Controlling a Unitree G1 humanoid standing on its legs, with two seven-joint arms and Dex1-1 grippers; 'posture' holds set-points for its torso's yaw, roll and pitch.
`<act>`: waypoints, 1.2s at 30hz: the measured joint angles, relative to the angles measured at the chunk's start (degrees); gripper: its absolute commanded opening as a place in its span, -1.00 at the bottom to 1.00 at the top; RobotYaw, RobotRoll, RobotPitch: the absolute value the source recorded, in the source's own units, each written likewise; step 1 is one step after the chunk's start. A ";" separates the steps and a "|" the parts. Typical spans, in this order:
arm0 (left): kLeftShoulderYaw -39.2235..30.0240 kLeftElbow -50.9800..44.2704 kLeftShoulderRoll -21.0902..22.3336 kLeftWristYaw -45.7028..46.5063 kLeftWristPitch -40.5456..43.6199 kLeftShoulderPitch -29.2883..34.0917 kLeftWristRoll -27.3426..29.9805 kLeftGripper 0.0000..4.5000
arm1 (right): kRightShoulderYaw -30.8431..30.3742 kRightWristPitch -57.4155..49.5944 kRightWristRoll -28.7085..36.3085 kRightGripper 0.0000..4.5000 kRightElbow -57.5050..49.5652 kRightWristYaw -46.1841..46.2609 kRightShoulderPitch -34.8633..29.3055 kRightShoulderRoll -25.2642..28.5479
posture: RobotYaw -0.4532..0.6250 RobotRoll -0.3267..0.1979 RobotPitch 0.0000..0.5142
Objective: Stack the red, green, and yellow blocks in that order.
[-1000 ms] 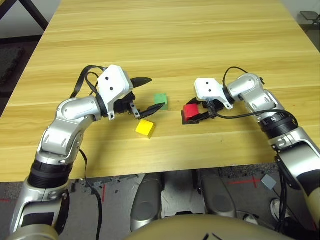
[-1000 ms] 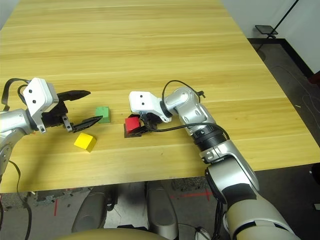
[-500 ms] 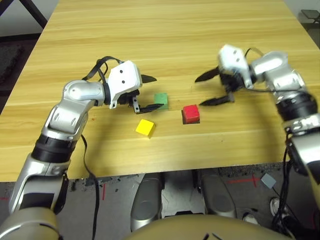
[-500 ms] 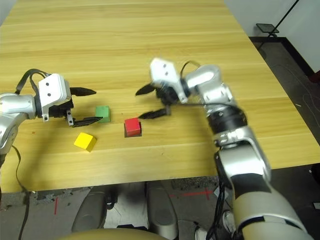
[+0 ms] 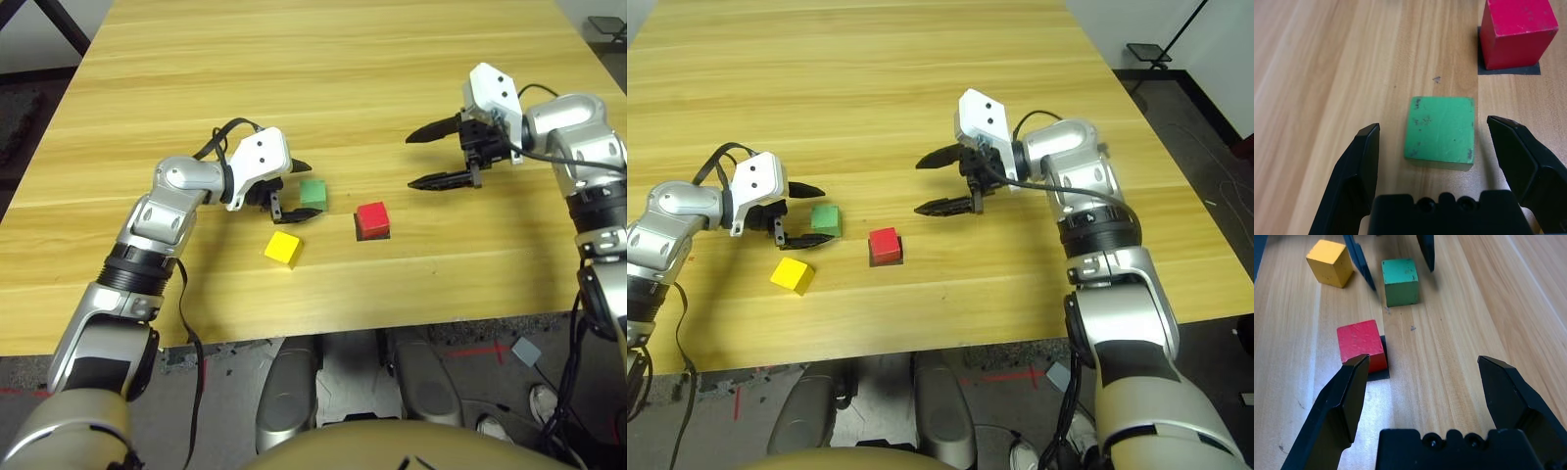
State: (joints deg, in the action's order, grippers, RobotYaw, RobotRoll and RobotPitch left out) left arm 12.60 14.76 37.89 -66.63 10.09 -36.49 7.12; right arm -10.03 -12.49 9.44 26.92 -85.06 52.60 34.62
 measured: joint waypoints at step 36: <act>1.46 -34.90 -4.86 12.81 49.78 -9.17 12.69 -0.09 | 0.18 1.33 0.75 1.00 2.42 3.31 -3.54 0.74 | 0.41 0.18 -0.23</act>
State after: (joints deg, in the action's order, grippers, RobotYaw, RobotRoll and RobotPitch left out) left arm 14.06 -20.14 33.03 -53.81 59.87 -45.67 19.80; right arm -9.85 -11.15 10.19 29.34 -81.75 49.06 35.36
